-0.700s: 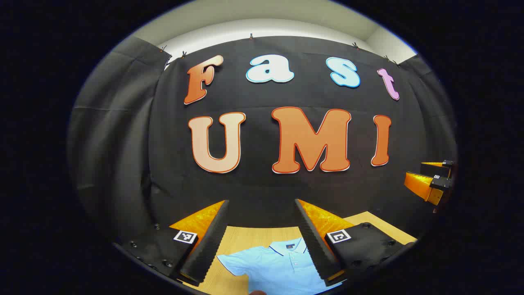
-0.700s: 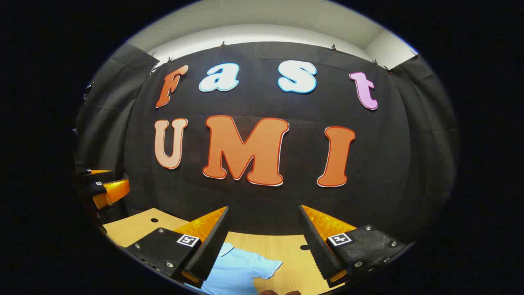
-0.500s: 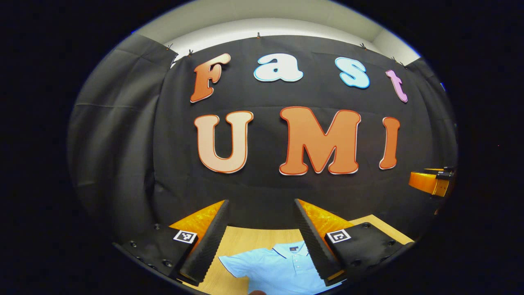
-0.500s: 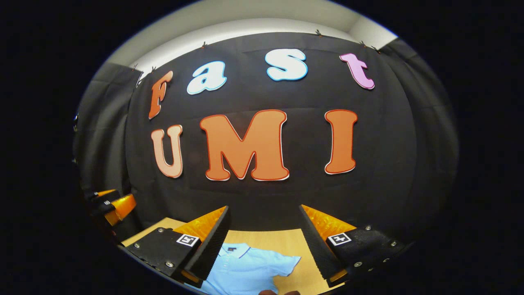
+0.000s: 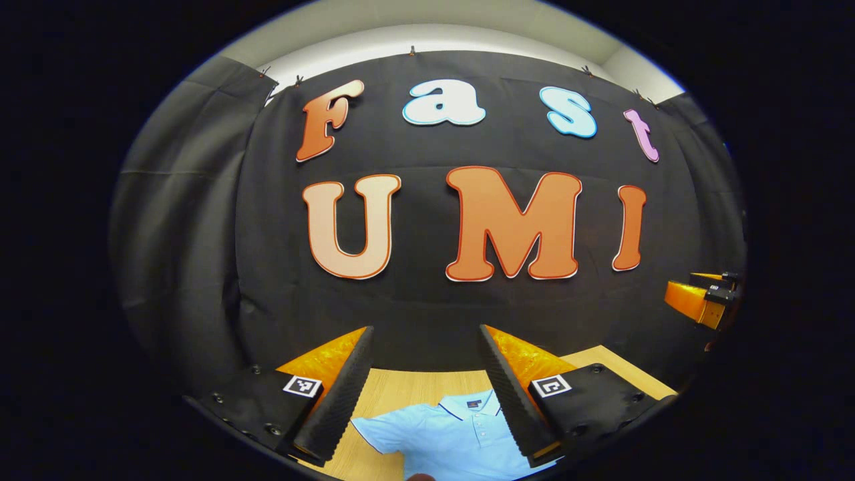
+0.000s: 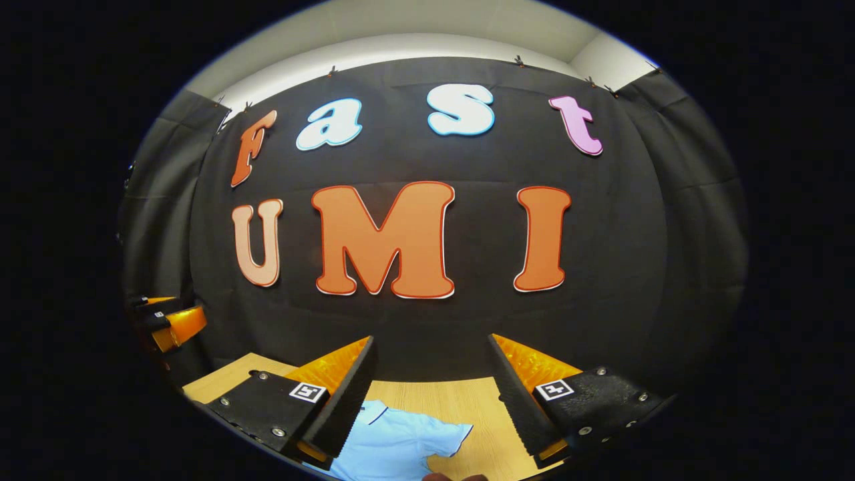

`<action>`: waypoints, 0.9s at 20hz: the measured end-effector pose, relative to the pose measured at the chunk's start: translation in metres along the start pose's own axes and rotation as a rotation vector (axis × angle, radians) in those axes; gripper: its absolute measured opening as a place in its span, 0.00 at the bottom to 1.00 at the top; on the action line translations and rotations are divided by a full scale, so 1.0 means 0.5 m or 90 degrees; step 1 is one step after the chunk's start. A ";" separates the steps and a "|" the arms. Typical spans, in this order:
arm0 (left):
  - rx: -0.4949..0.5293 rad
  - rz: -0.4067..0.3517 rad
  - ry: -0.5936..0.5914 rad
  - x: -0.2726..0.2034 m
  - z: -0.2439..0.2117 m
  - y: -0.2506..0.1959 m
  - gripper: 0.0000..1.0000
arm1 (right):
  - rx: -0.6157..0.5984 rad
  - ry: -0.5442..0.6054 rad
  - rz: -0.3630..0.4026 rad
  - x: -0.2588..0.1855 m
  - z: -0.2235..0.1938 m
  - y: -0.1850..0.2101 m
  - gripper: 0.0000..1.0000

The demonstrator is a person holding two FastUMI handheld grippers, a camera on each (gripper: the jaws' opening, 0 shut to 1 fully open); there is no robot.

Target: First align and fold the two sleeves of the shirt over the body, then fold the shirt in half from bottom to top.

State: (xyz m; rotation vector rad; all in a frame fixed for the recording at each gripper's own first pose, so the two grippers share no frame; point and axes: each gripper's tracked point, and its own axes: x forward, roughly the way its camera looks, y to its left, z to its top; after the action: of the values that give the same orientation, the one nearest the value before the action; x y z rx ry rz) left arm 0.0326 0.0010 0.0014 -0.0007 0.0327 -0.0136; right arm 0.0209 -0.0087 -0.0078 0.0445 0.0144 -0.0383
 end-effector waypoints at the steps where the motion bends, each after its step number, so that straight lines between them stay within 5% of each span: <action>1: 0.000 -0.008 0.002 0.001 -0.001 -0.003 0.99 | -0.004 0.007 0.007 0.000 -0.008 0.007 0.98; 11: 0.000 -0.023 -0.023 -0.004 0.014 -0.002 0.99 | -0.017 0.025 -0.025 0.054 -0.033 -0.030 0.98; 18: 0.008 -0.004 -0.007 -0.020 -0.009 -0.001 0.99 | -0.016 0.124 -0.036 0.111 -0.145 -0.074 0.99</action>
State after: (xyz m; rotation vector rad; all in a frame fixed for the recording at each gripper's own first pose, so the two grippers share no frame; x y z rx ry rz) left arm 0.0227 0.0007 -0.0028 0.0109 0.0223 -0.0202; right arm 0.0741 -0.0445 -0.0825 0.0231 0.2116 -0.0905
